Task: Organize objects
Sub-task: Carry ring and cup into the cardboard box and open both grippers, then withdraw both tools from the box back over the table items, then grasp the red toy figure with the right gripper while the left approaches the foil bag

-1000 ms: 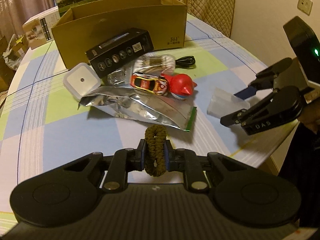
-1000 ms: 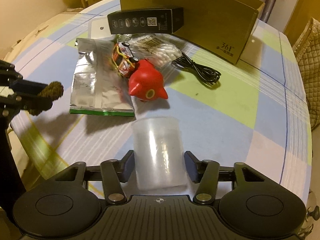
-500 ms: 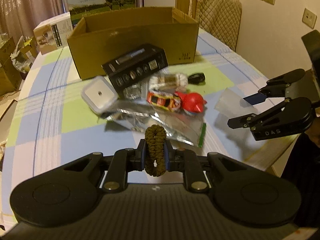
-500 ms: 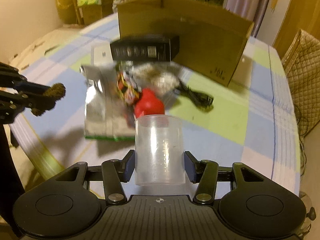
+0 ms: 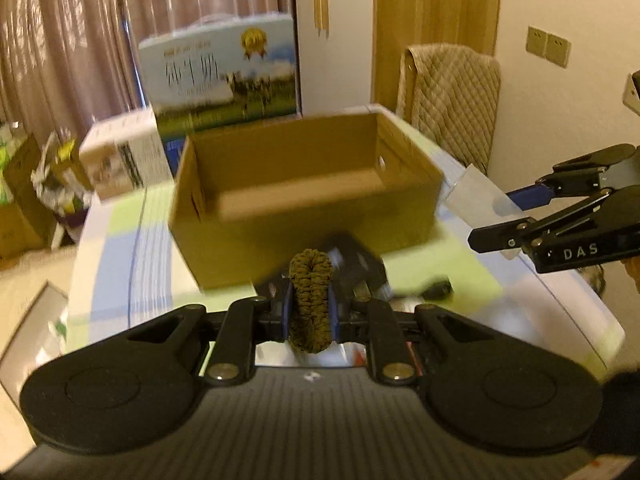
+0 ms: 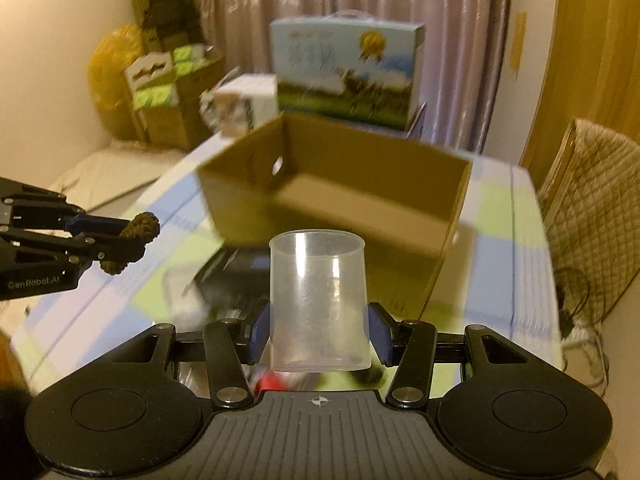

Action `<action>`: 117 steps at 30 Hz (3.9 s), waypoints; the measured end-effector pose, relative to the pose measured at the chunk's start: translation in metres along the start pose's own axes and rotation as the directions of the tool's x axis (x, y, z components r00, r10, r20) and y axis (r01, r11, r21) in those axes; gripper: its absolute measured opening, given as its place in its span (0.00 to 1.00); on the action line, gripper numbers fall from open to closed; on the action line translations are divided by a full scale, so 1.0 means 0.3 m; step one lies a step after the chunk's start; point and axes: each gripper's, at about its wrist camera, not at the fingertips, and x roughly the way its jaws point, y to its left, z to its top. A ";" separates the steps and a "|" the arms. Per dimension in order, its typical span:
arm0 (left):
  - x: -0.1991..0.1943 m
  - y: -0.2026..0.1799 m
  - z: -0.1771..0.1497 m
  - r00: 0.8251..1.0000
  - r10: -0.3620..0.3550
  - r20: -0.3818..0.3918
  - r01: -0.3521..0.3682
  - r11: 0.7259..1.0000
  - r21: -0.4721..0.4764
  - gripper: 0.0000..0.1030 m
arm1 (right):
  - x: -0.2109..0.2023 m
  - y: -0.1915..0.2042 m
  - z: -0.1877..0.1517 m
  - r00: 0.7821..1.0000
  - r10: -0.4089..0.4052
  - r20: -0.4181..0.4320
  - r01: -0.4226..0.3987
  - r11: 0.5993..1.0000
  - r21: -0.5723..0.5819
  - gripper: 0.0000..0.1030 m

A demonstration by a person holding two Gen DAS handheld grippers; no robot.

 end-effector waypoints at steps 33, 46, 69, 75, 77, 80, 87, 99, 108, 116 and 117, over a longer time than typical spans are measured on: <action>0.716 0.198 0.300 0.993 -0.037 -0.113 0.029 0.997 -0.067 0.45 | 0.678 -0.248 0.265 0.984 -0.024 -0.176 0.039 0.996 0.082 0.48; 0.445 0.258 0.266 1.000 -0.007 -0.004 0.007 0.995 -0.095 0.66 | 0.399 -0.185 0.289 0.999 -0.043 -0.006 0.043 0.995 0.087 0.57; -0.089 0.138 -0.293 0.995 0.093 -0.032 -0.096 0.984 -0.152 0.99 | -0.049 0.209 -0.384 0.998 -0.023 -0.060 0.030 0.993 0.116 0.62; -0.061 0.087 -0.333 0.992 0.077 -0.101 -0.096 0.975 -0.201 0.99 | 0.003 0.179 -0.391 0.996 -0.015 -0.093 0.021 0.998 0.057 0.62; -0.036 0.078 -0.344 0.990 0.071 -0.122 -0.097 0.970 -0.224 0.99 | 0.036 0.166 -0.382 0.995 0.001 -0.104 0.003 0.999 0.035 0.62; -0.002 0.063 -0.355 0.989 0.059 -0.139 -0.093 0.964 -0.248 0.99 | 0.100 0.151 -0.372 0.992 0.028 -0.124 -0.027 1.000 0.010 0.62; 0.077 0.045 -0.363 0.984 0.057 -0.169 -0.103 0.956 -0.275 0.99 | 0.264 0.091 -0.359 0.977 0.105 -0.185 -0.110 0.994 -0.021 0.62; 0.187 0.005 -0.397 0.979 -0.024 -0.204 -0.055 0.926 -0.375 0.99 | 0.350 0.075 -0.382 0.964 0.128 -0.233 -0.150 0.985 -0.080 0.44; 0.211 -0.017 -0.406 0.974 -0.026 -0.226 -0.053 0.941 -0.334 0.99 | 0.300 0.151 -0.434 0.945 0.198 -0.261 -0.216 0.976 -0.041 0.44; 0.238 -0.028 -0.421 0.961 -0.053 -0.272 -0.027 0.959 -0.281 0.92 | 0.256 0.166 -0.459 0.961 0.079 -0.264 -0.099 0.993 -0.063 0.43; 0.250 -0.036 -0.420 0.958 -0.056 -0.280 -0.023 0.962 -0.271 0.91 | 0.254 0.156 -0.461 0.964 0.045 -0.261 -0.064 0.996 -0.064 0.43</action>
